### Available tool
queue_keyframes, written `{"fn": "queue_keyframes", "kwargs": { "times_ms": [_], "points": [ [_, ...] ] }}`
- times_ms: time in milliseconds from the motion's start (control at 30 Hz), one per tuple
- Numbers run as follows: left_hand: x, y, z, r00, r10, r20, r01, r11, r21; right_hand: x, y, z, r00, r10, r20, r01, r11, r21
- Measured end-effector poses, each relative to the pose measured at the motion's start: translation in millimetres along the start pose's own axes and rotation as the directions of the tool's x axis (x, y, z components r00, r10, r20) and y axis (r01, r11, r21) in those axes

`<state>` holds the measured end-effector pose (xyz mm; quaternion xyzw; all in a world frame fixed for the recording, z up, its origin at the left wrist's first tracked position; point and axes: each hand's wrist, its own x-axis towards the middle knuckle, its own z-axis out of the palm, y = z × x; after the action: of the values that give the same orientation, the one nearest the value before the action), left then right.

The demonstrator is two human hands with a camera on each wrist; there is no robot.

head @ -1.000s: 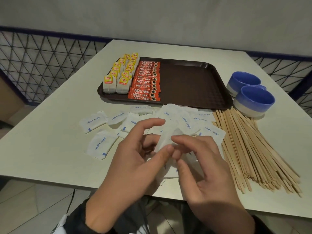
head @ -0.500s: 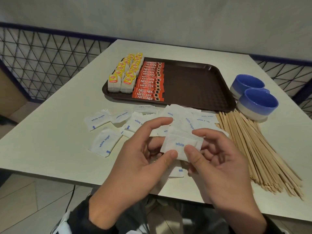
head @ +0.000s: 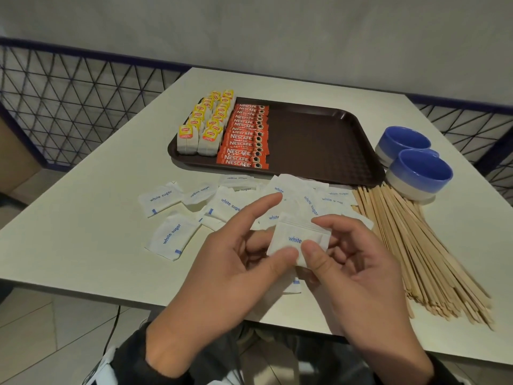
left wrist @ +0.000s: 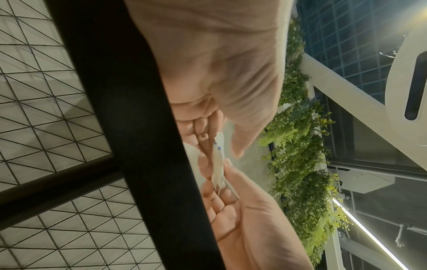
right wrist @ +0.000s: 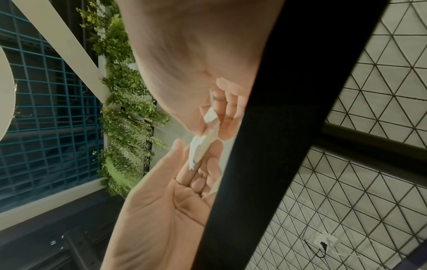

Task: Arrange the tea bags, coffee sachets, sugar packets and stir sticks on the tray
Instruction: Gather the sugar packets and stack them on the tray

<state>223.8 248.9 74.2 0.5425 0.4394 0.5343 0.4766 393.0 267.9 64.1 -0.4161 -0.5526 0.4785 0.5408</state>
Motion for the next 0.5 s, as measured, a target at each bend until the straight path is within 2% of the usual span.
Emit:
{"fn": "queue_keyframes", "kwargs": {
  "times_ms": [500],
  "points": [
    [-1.7,-3.3,-1.6,0.999,0.038,0.006,-0.039,0.996,0.074,1.4,2.1,2.8,0.999,0.022,-0.041,-0.024,0.999,-0.042]
  ]
}}
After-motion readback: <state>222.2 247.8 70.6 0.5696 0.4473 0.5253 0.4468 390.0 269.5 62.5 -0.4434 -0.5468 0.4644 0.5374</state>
